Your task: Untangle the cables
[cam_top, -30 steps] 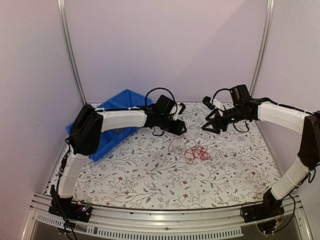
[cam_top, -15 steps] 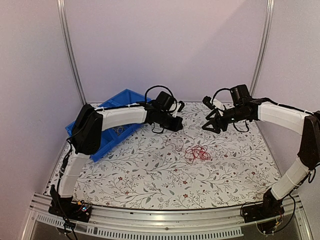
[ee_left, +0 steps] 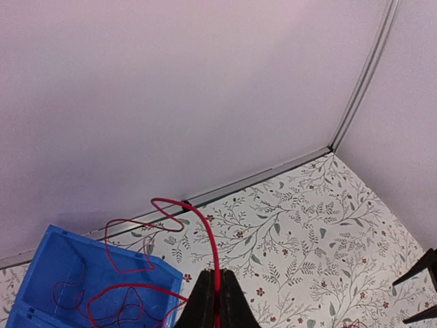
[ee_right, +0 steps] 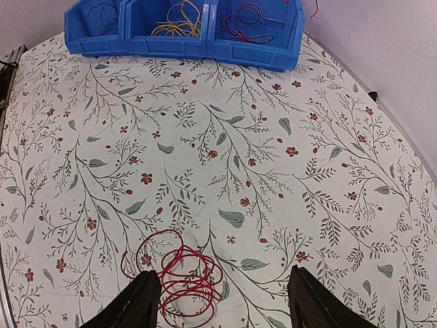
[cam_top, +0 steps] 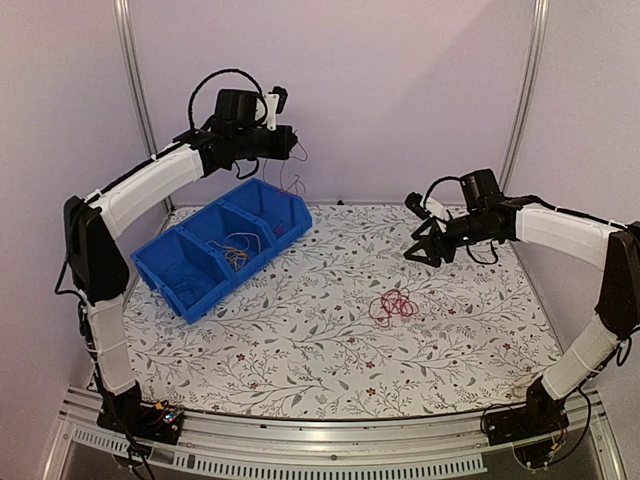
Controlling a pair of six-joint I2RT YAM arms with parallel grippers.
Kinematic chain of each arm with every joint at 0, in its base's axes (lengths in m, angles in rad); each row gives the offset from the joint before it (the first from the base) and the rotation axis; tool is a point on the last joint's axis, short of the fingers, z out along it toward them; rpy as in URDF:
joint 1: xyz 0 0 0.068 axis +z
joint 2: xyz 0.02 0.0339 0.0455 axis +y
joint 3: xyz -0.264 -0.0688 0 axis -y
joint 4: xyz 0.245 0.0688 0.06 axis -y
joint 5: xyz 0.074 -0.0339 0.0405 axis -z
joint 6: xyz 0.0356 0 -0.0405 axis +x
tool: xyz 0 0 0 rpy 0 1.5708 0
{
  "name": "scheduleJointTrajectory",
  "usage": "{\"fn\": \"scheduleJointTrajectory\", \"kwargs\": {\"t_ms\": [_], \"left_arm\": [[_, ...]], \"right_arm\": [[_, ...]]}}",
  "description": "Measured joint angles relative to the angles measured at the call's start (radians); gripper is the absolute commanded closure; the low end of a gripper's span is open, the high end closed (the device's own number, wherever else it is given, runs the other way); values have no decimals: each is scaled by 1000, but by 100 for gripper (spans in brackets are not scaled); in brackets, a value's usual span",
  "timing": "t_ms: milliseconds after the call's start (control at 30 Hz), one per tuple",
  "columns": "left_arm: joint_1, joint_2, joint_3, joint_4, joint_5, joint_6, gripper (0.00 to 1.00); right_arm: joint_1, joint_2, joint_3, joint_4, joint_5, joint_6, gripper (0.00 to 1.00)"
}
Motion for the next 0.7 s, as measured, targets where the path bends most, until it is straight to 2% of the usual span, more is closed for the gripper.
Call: {"fn": "scheduleJointTrajectory", "kwargs": {"t_ms": [400,700], "left_arm": [[171,110,1,42,-29,60,100],[213,199,-1,50,-8,48,100]], "right_arm": [[0,25,0,0,13,-4,32],[0,41,0,0,21,-8,32]]}}
